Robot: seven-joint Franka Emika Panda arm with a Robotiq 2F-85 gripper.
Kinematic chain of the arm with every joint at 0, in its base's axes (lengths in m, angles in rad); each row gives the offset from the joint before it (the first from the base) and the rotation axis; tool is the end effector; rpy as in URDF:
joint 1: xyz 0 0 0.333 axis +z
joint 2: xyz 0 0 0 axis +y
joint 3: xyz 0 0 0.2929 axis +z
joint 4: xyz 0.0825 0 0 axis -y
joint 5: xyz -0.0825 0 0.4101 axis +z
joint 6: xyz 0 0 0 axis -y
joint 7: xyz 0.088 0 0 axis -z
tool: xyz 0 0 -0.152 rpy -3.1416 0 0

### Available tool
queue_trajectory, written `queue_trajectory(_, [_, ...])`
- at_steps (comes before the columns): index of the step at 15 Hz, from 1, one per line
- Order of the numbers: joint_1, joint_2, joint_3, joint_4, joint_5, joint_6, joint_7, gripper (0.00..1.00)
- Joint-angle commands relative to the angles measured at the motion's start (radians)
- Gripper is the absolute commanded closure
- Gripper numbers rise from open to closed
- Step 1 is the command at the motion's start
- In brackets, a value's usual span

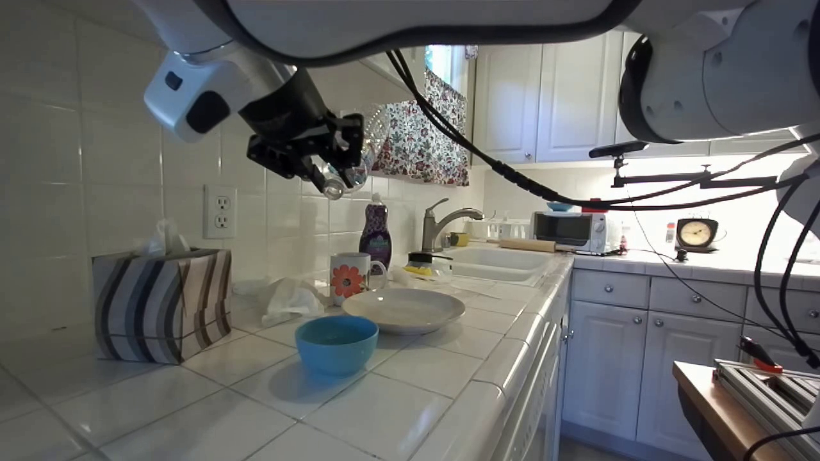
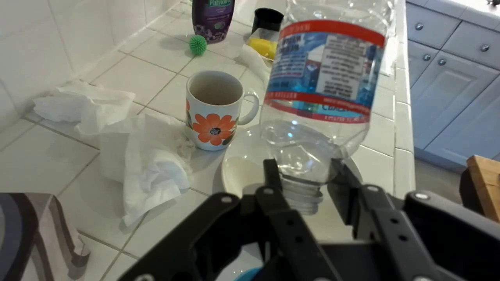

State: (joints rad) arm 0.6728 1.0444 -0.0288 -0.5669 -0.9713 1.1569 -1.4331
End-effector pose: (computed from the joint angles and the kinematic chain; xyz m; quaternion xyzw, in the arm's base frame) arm 0.6596 0.3293 0.3792 0.5062 0.6959 -0.3607 0.3598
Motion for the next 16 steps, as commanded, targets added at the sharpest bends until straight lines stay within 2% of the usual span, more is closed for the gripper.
queue_trajectory(1, [0.008,0.028,-0.008,0.052,0.015,0.047,0.057,0.89])
queue_trajectory(8, [0.038,0.058,-0.009,0.07,0.025,0.162,0.223,0.89])
queue_trajectory(9, [0.043,0.065,-0.007,0.073,0.031,0.176,0.268,0.89])
queue_trajectory(10, [0.039,0.041,0.012,0.024,0.023,0.203,0.33,0.89])
queue_trajectory(16, [0.033,0.059,0.035,0.0,0.021,0.349,0.686,0.89])
